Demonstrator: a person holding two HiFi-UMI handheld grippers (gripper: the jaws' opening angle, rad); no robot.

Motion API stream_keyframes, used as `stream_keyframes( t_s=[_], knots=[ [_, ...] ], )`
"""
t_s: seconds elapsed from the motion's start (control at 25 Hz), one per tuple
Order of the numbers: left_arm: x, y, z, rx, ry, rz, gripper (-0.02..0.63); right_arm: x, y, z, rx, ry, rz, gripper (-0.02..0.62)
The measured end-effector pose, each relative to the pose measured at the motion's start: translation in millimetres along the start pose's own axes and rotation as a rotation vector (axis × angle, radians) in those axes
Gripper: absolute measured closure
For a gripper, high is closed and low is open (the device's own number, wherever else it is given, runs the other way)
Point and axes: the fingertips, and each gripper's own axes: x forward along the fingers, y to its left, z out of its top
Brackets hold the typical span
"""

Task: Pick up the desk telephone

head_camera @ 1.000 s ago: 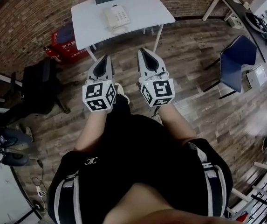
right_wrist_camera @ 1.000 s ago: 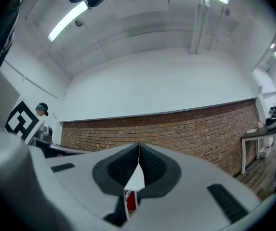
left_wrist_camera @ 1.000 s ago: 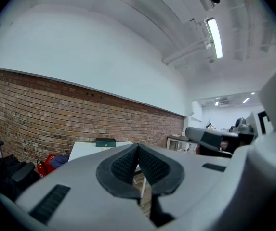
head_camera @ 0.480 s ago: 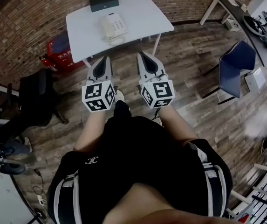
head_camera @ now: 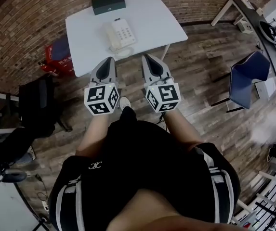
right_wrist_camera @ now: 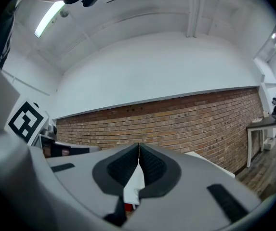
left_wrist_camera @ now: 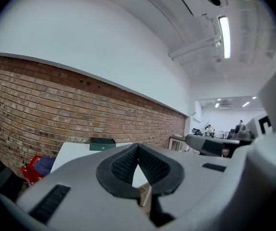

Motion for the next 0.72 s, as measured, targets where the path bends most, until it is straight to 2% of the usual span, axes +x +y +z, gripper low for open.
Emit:
stream_keyframes(
  t_s=[0.72],
  knots=[
    [143, 128, 0, -0.121, 0.114, 0.017, 0.604, 190, -35, -31, -0.023, 0.141, 0.012, 0.595]
  ],
)
